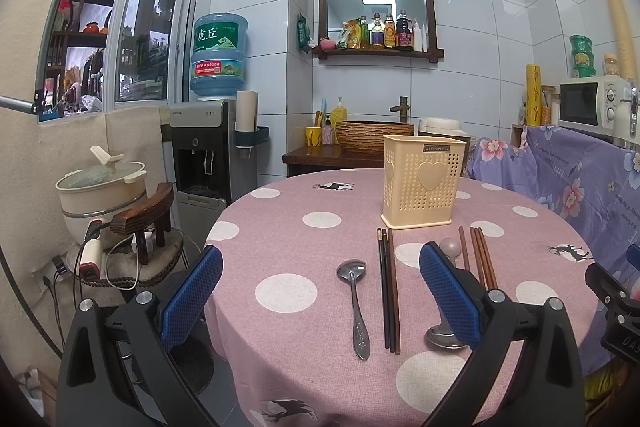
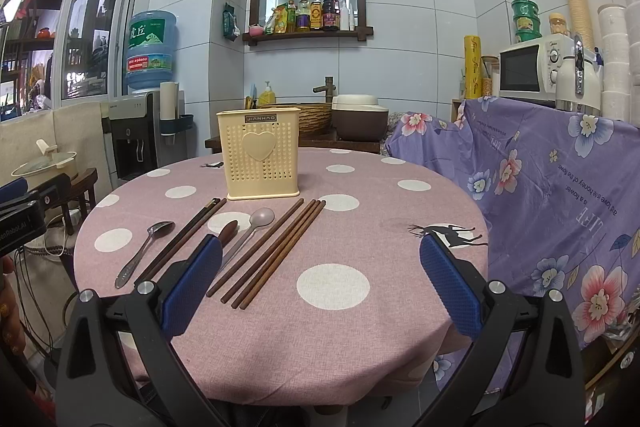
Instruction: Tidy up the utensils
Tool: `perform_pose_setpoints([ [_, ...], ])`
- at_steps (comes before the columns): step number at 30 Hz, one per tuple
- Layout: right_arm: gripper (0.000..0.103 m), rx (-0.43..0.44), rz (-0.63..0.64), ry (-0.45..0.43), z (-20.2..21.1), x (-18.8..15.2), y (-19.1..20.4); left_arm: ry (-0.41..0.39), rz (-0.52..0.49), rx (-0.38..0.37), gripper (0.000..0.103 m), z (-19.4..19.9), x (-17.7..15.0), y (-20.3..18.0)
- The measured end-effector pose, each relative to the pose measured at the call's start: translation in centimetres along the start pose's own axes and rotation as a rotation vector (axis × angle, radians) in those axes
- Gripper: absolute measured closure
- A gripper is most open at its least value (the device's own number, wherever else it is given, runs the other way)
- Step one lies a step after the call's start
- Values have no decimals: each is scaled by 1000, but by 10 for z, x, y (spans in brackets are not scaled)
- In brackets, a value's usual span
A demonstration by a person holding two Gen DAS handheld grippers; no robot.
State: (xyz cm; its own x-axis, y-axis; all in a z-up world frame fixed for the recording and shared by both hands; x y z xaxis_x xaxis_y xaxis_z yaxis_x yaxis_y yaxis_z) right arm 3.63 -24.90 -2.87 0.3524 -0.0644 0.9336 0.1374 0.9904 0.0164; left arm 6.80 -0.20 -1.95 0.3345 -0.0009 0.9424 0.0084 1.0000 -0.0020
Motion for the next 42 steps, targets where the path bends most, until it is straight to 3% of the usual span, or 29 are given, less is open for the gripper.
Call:
perform_pose_setpoints([
  [17, 5, -11, 8, 21, -5, -4, -2, 31, -11, 1, 5, -7, -3, 6],
  [23, 5, -22, 2, 114, -27, -12, -13, 215, 5, -35, 5, -44, -14, 14],
  [28, 5, -44, -20, 178, -48, -14, -30, 383, -39, -87, 18, -89, -24, 5],
  [31, 5, -57, -28, 198, -59, -10, -38, 482, -3, -158, 24, -111, -30, 0],
  [34, 5, -48, -38, 231, -71, -9, -42, 527, 18, -179, 29, -124, -32, 0],
  [42, 5, -19, -42, 325, -104, -13, -35, 592, -51, -172, 40, -148, -36, -14],
])
Point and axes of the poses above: each gripper's, at about its wrist camera, not at the fingertips, and z roughly against the way its jaws point, y to its left, x to its top, the point moved 7 cm from there along -z, roughly the way its jaws point, and after that the axes turned 5 degrees about y, right-handed, at the moved point
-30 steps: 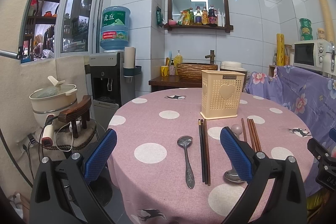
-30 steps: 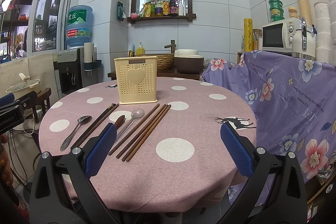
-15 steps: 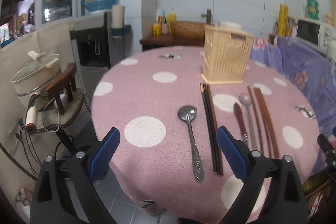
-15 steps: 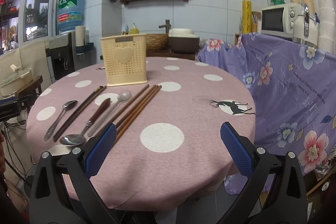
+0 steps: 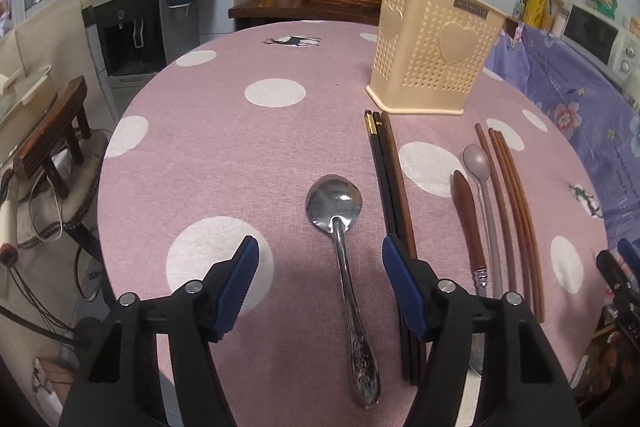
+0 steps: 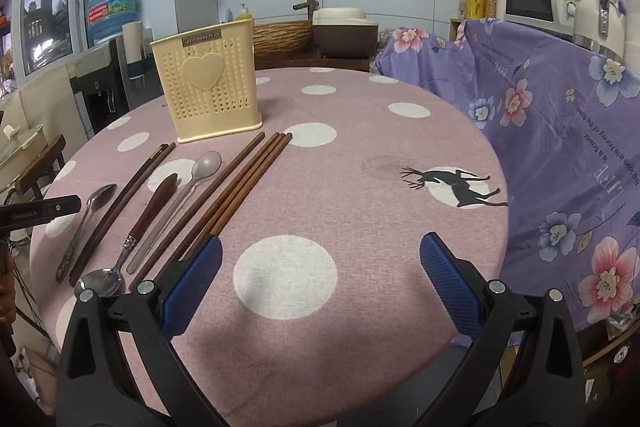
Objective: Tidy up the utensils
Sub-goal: 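Lower the left tool toward the silver spoon on the tablecloth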
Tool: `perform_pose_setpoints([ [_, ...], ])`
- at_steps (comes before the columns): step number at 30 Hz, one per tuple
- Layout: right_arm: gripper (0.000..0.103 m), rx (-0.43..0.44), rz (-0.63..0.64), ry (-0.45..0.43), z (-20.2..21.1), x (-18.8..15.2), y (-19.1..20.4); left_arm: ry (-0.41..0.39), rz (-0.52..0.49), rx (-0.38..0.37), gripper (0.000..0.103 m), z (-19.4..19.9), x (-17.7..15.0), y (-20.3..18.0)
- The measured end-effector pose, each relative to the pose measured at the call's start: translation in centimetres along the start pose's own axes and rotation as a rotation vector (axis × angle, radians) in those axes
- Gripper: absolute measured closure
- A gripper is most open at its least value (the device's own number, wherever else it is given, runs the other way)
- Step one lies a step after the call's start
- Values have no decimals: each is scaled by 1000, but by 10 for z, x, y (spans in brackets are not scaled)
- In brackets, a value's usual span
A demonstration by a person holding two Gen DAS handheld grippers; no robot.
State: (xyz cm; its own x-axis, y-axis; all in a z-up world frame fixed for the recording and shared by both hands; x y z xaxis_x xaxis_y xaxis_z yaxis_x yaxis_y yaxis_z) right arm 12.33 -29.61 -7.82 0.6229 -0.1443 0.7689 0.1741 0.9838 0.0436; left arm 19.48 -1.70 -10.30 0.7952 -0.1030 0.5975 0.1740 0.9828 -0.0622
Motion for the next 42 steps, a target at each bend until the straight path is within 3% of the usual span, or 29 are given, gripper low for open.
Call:
perform_pose_setpoints([
  [4, 5, 7, 13, 2, -3, 3, 7, 27, -64, 53, 54, -14, 5, -6],
  [7, 5, 3, 18, 3, -3, 4, 8, 53, -63, 38, 63, -22, 10, -5],
  [13, 5, 3, 27, 9, -8, 5, 11, 63, -90, 41, 69, -30, 19, -10],
  [20, 5, -2, 40, -7, -7, 10, 12, 82, 49, -113, 71, -33, 34, 4],
  [21, 5, 1, 40, -6, -7, 12, 12, 86, 78, -147, 83, -33, 36, 8],
  [24, 5, 5, 34, -8, -10, 17, 11, 91, 163, -256, 89, -34, 41, 22],
  [25, 5, 6, 32, -8, -12, 20, 11, 92, 177, -256, 91, -35, 42, 28],
  [27, 5, 13, 27, 0, -17, 25, 11, 93, 180, -196, 91, -39, 41, 39],
  [31, 5, 55, -9, 52, -34, 34, 14, 108, 231, -255, 91, -41, 37, 49],
  [35, 5, 49, -10, 112, -56, 43, 20, 100, 201, -210, 91, -38, 36, 49],
  [36, 6, 45, -6, 127, -61, 45, 22, 99, 191, -199, 89, -37, 36, 47],
  [40, 13, 18, 4, 187, -81, 48, 27, 59, 157, -112, 63, -30, 39, 54],
  [42, 18, -15, 21, 230, -93, 45, 29, 29, 136, -74, 60, -24, 43, 54],
])
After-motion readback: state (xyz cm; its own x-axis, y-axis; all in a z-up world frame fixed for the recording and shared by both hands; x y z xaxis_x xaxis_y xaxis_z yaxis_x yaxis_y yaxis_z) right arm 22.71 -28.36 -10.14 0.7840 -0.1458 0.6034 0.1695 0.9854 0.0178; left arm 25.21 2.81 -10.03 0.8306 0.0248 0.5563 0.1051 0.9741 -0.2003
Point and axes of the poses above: each gripper's, at about its wrist camera, not at the fingertips, and z roughly against the way its jaws point, y to its left, x to its top, the point moved 7 cm from there along -z, roughly the way its jaws point, and after that the axes turned 5 degrees about y, right-handed, at the moved point
